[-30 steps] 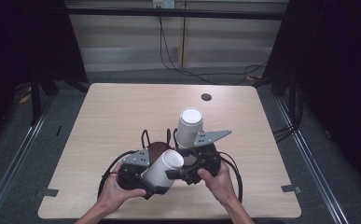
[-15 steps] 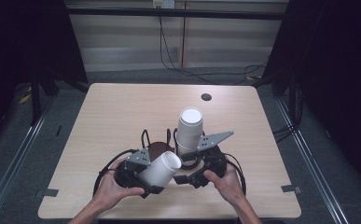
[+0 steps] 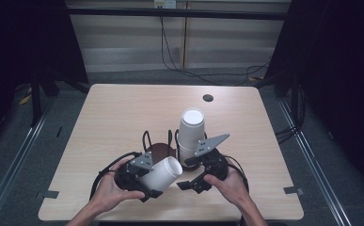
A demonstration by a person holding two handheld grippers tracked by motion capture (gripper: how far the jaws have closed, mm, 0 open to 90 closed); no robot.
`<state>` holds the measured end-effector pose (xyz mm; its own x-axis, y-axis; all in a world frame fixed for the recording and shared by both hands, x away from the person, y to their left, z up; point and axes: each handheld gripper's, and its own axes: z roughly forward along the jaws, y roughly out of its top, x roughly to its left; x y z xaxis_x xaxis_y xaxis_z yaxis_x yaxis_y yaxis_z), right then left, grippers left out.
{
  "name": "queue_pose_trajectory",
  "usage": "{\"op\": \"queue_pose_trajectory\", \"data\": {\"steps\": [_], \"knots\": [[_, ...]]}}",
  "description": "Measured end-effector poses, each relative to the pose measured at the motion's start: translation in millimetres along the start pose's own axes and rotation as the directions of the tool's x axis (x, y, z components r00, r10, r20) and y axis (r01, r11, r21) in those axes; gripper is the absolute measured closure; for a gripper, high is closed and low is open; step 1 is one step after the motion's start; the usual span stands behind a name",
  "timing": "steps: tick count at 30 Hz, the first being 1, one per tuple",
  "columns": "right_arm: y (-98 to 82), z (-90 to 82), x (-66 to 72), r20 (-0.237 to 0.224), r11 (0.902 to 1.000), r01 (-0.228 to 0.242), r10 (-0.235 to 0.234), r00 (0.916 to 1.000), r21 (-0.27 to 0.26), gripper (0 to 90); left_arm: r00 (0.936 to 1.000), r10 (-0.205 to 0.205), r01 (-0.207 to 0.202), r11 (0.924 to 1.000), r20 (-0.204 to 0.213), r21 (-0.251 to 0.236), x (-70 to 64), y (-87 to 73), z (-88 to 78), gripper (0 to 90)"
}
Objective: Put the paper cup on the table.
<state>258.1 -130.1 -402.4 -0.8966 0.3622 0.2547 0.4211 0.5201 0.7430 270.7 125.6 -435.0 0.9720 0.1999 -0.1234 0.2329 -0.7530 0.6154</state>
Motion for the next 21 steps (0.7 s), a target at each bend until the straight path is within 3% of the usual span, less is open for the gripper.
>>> {"op": "queue_pose_trajectory", "data": {"steps": [3, 6, 10, 16, 19, 20, 21], "knots": [[0.5, 0.1, 0.5, 0.036, 0.9993, 0.023, -0.024, 0.9991, 0.029, 14.7, 0.9998, 0.017, -0.017, 0.9991, -0.01, 0.04, -1.3, 1.8, 1.8, 18.1], [0.4, 1.9, 0.2, 0.007, 0.997, 0.025, -0.026, 0.9996, 0.073, 14.7, 0.9998, 0.018, -0.017, 0.9984, -0.011, 0.054, -1.3, 3.8, -0.2, 18.1], [3.9, 4.7, 3.8, 0.012, 0.9914, 0.047, -0.049, 0.9987, 0.122, 14.7, 0.9992, 0.034, -0.032, 0.9962, -0.019, 0.081, -0.9, 10.1, -6.0, 18.5], [9.6, 5.4, 3.6, 0.022, 0.9793, 0.063, -0.069, 0.9974, 0.192, 14.7, 0.9965, 0.082, -0.079, 0.9866, -0.017, 0.143, -3.0, 20.9, -7.6, 18.5], [11.0, 6.1, 3.5, 0.018, 0.9711, 0.071, -0.077, 0.9969, 0.228, 14.7, 0.9911, 0.131, -0.124, 0.9718, -0.021, 0.201, -4.5, 31.2, -9.4, 18.4], [11.9, 5.4, 3.4, 0.023, 0.9698, 0.076, -0.084, 0.9962, 0.232, 14.7, 0.9915, 0.129, -0.122, 0.9715, -0.021, 0.204, -5.2, 33.4, -10.1, 18.4], [12.6, 4.8, 3.2, 0.021, 0.969, 0.074, -0.081, 0.9965, 0.236, 14.7, 0.9889, 0.146, -0.137, 0.9665, -0.026, 0.217, -5.3, 37.6, -11.9, 18.4]]}}
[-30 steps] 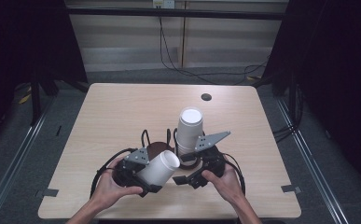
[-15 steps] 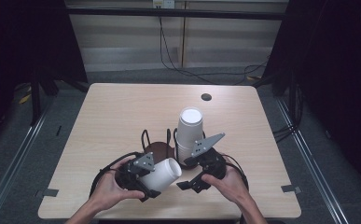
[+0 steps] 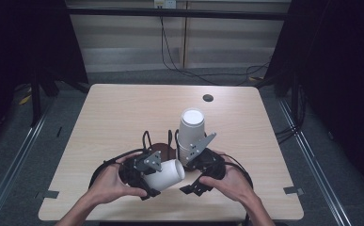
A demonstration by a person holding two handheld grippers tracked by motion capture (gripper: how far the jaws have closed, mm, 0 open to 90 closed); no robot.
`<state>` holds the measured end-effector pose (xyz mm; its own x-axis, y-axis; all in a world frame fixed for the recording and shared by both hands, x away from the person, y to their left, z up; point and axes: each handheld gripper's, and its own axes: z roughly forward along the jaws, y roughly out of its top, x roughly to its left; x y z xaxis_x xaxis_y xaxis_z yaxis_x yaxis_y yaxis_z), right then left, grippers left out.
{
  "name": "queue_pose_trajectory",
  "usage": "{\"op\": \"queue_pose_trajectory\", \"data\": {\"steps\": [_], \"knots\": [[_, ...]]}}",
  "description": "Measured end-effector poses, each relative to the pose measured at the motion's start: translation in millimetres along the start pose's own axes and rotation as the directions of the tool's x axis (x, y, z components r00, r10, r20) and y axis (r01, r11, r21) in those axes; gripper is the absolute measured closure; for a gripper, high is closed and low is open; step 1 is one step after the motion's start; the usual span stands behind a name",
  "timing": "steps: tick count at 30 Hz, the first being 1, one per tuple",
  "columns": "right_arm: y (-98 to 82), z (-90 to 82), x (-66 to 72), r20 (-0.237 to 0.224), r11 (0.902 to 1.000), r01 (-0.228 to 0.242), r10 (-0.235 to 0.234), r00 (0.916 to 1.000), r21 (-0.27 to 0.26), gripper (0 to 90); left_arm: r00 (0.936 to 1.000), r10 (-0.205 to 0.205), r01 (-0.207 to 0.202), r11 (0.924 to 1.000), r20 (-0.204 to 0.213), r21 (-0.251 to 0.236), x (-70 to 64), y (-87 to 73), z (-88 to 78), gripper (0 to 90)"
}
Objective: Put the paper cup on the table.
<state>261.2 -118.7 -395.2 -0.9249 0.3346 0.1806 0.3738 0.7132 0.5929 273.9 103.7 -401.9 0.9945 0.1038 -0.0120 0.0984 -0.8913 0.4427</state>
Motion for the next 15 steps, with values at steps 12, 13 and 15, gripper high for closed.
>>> {"op": "queue_pose_trajectory", "data": {"steps": [12, 13, 15], "knots": [[-1.3, 14.8, -5.7, -0.065, 0.9971, 0.01, -0.005, 0.9979, 0.076, 15.1, 0.9963, 0.086, -0.086, 0.9933, -0.003, 0.077, -10.4, 13.3, 10.5, 18.4], [-0.9, 16.1, -5.0, -0.073, 0.9956, 0.003, 0.004, 0.9973, 0.094, 15.1, 0.9959, 0.09, -0.09, 0.9924, -0.005, 0.085, -10.7, 13.3, 11.2, 18.4], [1.0, 19.3, -4.5, -0.101, 0.9939, 0.004, 0.008, 0.9949, 0.11, 15.1, 0.9963, 0.086, -0.085, 0.9925, -0.006, 0.088, -10.7, 12.9, 10.7, 18.3]]}}
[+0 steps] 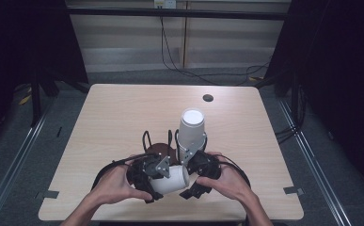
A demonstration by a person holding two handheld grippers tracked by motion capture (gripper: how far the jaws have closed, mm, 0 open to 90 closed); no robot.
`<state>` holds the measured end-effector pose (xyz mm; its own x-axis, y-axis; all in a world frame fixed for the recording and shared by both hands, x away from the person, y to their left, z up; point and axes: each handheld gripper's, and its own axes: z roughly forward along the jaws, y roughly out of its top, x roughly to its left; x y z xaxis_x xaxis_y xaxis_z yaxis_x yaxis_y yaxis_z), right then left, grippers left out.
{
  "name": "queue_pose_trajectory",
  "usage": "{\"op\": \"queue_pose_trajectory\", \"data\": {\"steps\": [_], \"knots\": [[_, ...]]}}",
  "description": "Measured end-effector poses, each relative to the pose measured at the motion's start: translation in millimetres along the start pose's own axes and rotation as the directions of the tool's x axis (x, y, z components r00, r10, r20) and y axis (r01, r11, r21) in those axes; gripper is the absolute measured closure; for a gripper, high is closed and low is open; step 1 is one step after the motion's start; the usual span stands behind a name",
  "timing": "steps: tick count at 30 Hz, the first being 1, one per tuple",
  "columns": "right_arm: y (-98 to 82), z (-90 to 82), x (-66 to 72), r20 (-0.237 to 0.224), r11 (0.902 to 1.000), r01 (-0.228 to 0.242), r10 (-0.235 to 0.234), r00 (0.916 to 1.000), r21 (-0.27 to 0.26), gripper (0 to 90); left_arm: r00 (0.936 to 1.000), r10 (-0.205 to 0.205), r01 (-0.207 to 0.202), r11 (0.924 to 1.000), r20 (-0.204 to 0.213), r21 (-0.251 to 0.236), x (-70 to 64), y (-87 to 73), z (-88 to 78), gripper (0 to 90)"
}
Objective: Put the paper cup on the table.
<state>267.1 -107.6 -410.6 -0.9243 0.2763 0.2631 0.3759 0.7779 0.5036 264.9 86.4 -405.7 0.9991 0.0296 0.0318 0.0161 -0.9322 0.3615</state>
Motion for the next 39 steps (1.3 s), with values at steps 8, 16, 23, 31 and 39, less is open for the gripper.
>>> {"op": "queue_pose_trajectory", "data": {"steps": [8, 16, 23, 31, 39], "knots": [[5.2, 4.7, -2.1, -0.051, 0.9995, -0.032, 0.032, 0.9982, 0.0, 15.9, 0.9998, 0.018, -0.019, 0.9995, 0.009, 0.025, -3.1, -1.4, 9.8, 18.3], [7.8, 16.8, -4.5, -0.077, 0.9993, -0.023, 0.026, 0.9967, 0.029, 16.0, 0.9991, 0.038, -0.038, 0.999, 0.016, 0.023, -9.8, 4.3, 15.5, 18.4], [7.1, 15.5, -3.1, -0.109, 0.9999, -0.011, 0.01, 0.994, -0.008, 17.4, 0.999, 0.038, -0.039, 0.9992, 0.024, 0.01, -12.2, 5.2, 12.5, 18.4], [7.7, 20.2, -1.3, -0.12, 0.9991, -0.029, 0.033, 0.9922, 0.032, 24.2, 0.9982, 0.047, -0.047, 0.9989, 0.038, 0.001, -11.9, 4.5, 17.6, 18.0], [5.3, 14.6, -1.3, -0.111, 0.9996, -0.026, 0.027, 0.9934, 0.014, 24.7, 0.999, 0.029, -0.027, 0.9975, 0.033, -0.065, -11.6, 2.4, 18.8, 13.9]]}}
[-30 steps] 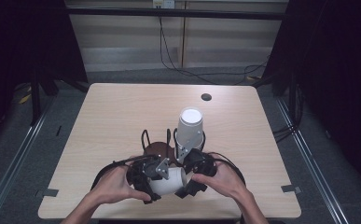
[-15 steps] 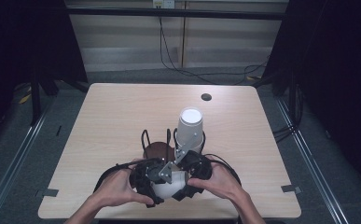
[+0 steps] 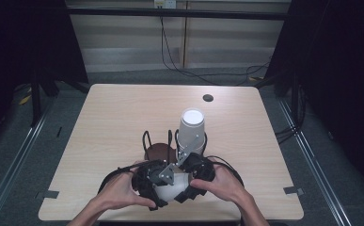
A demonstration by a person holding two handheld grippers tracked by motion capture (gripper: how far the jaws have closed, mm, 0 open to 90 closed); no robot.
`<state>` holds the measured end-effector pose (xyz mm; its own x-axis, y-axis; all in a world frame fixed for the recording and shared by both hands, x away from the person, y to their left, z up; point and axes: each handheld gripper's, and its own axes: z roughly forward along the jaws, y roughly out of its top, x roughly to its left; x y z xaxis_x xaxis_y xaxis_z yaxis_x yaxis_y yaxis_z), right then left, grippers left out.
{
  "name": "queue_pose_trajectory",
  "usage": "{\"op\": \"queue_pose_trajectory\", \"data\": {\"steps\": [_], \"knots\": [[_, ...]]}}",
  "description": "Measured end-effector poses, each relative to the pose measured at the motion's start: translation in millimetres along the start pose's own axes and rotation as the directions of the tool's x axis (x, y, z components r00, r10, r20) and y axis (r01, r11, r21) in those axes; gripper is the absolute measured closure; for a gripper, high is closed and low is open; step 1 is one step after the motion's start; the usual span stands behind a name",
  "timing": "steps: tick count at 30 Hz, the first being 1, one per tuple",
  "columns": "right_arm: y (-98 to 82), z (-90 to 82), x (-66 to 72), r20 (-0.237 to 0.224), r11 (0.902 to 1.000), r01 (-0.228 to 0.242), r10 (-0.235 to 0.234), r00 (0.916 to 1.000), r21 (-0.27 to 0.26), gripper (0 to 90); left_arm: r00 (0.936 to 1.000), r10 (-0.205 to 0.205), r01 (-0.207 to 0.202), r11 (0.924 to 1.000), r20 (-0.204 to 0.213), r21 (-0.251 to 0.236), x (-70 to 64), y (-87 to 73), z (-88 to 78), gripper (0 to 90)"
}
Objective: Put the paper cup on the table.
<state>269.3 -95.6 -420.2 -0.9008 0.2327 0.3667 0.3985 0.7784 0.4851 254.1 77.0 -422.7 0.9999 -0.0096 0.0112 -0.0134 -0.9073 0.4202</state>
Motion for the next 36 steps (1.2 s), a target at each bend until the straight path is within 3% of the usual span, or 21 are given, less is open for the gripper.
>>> {"op": "queue_pose_trajectory", "data": {"steps": [7, 10, 14, 21, 32, 36], "knots": [[0.6, -1.2, 0.1, 0.021, 0.9995, 0.007, -0.006, 0.9998, -0.03, 25.0, 0.9998, -0.018, 0.019, 0.9975, 0.012, -0.068, 7.1, -6.2, -5.9, 13.6], [1.0, -0.1, 0.5, 0.022, 0.9994, 0.009, -0.009, 0.9997, -0.034, 25.0, 0.9998, -0.005, 0.007, 0.9965, 0.018, -0.083, 8.9, -9.5, -5.7, 13.5], [1.1, 0.0, 1.0, 0.05, 0.9993, 0.02, -0.018, 0.9986, -0.032, 25.3, 0.9999, 0.012, -0.013, 0.995, -0.007, -0.099, 8.9, -11.4, -4.9, 13.6], [-0.2, -1.8, 0.1, 0.033, 0.9993, 0.015, -0.014, 0.9994, -0.035, 25.1, 0.9996, 0.022, -0.019, 0.986, 0.019, -0.166, 10.5, -16.5, -6.9, 13.2], [-2.2, -5.0, -0.1, 0.021, 0.9986, 0.014, -0.013, 0.9997, -0.05, 25.1, 0.9995, 0.005, 0.002, 0.9757, 0.031, -0.219, 11.7, -18.3, -12.7, 13.1], [-2.3, -6.4, 0.0, 0.012, 0.9985, 0.013, -0.012, 0.9999, -0.053, 25.3, 0.9994, 0.019, -0.011, 0.9726, 0.031, -0.232, 12.3, -18.5, -15.4, 13.3]]}}
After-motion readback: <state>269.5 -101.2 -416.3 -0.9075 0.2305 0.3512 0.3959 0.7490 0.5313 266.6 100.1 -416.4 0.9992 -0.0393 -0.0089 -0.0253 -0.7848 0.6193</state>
